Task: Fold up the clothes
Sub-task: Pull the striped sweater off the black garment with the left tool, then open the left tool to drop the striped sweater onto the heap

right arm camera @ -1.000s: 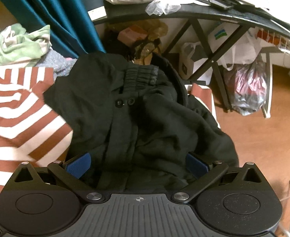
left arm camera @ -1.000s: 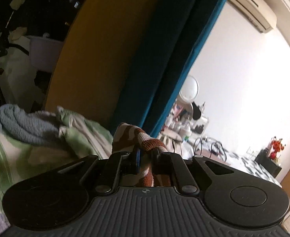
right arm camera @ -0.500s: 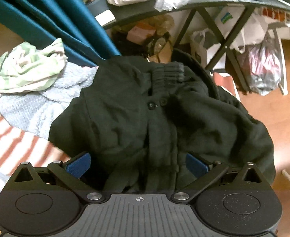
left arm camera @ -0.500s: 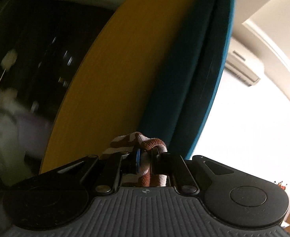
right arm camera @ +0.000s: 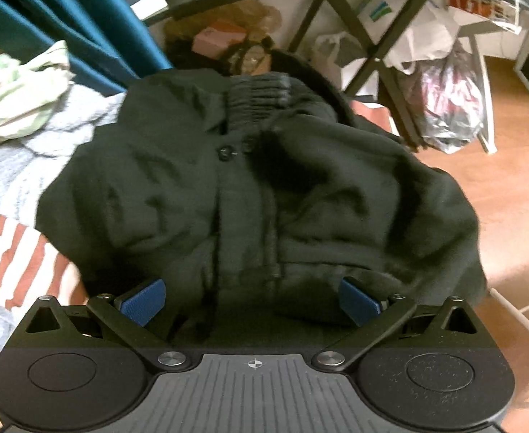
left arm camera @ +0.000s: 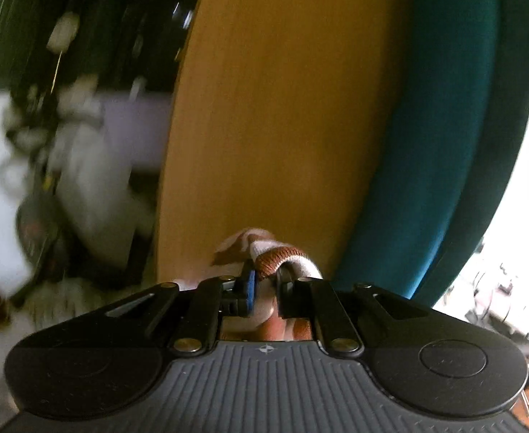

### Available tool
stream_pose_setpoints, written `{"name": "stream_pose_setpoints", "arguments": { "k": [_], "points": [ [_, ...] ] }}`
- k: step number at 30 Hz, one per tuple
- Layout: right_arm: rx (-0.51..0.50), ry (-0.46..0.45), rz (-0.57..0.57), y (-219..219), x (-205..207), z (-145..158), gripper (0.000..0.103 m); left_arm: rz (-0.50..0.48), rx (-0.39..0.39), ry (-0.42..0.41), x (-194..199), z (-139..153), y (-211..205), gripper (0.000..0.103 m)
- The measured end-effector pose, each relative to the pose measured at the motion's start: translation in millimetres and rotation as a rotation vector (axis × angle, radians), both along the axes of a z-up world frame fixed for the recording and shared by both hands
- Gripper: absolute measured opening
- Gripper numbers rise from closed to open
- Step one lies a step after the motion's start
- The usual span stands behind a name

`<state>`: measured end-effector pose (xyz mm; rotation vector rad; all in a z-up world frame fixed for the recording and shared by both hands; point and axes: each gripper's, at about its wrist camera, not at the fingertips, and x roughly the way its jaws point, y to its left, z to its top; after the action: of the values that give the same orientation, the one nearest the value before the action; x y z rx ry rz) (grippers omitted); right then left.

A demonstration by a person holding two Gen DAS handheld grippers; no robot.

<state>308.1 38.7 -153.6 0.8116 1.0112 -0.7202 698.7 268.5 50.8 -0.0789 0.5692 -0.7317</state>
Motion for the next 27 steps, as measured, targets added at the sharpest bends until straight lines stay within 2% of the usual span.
{"name": "stream_pose_setpoints", "arguments": {
  "k": [1,2,3,4,5,7,12,14,17,19,23,27],
  "points": [
    [-0.002,0.005,-0.007,-1,-3,-1,0.102,0.007,0.001,0.035,0,-8,2,0.039],
    [-0.004,0.01,-0.013,-2,-5,-3,0.102,0.011,-0.01,0.06,-2,-14,6,0.047],
    [-0.006,0.014,-0.015,-3,-7,-4,0.102,0.009,-0.016,0.063,-5,-18,9,0.064],
    [-0.007,0.018,-0.014,-3,-7,-5,0.102,0.007,0.0,0.041,-10,-19,9,0.074],
    [-0.009,0.022,-0.014,-4,-8,-6,0.102,0.01,0.031,0.016,-14,-18,8,0.077],
    [-0.009,0.022,-0.012,-5,-8,-6,0.102,0.011,0.091,-0.02,-23,-21,6,0.094],
    [-0.03,0.006,0.001,-7,-8,-5,0.102,-0.072,0.18,-0.127,-42,-28,3,0.101],
    [-0.064,0.0,0.015,-6,-10,-3,0.102,-0.104,0.231,-0.179,-60,-25,1,0.102],
    [-0.133,0.009,0.031,-5,-11,0,0.102,-0.141,0.266,-0.209,-83,-25,3,0.102],
    [-0.148,0.024,0.044,-6,-11,1,0.102,-0.167,0.284,-0.194,-95,-29,1,0.102],
    [-0.109,0.022,0.044,-9,-14,-2,0.102,-0.202,0.3,-0.161,-127,-36,-4,0.102],
    [-0.089,0.023,0.062,-6,-14,-3,0.102,-0.227,0.328,-0.101,-141,-47,-12,0.102]
  ]
}}
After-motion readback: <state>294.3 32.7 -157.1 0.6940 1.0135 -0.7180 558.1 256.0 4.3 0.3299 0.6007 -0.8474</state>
